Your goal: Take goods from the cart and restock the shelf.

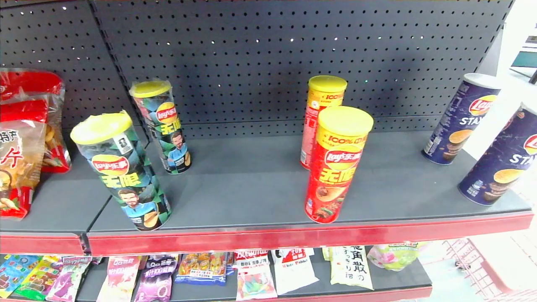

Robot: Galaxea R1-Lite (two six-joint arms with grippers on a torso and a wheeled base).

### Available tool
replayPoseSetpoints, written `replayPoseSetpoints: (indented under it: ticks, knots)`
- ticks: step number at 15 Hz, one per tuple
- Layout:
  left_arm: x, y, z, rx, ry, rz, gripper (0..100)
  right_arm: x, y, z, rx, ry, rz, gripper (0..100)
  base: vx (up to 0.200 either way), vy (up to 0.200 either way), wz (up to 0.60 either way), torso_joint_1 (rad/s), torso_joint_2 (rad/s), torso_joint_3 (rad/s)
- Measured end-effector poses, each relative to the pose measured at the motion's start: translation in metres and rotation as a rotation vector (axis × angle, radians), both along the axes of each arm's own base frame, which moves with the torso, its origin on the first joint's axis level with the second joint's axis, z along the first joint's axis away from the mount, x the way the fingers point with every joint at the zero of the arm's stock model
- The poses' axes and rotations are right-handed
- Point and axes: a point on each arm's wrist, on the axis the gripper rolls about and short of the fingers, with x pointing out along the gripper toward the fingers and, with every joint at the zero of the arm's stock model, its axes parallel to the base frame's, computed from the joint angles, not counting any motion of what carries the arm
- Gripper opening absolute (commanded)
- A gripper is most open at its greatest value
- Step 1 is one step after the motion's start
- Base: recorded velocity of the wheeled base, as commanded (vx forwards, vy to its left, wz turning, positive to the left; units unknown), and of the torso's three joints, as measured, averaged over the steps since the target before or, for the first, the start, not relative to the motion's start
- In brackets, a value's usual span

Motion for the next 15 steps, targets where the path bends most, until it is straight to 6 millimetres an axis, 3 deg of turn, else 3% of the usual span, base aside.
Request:
replayPoseSetpoints:
  ticks: [7,15]
  knots:
    - [0.0001,0.0,0.0001,0.002,0.0,0.0,100,-0.0011,-0.0002,-0.003,0.0,-0.004,0.0,100,0.0,-0.2,0.0,0.002,0.0,0.004]
    - [0.0016,-0.0002,-0.0032,0.004,0.014,0.001,100,-0.0023,0.0008,-0.01,0.054,-0.001,0.06,100,0.0,0.0,0.0,0.0,0.0,0.0]
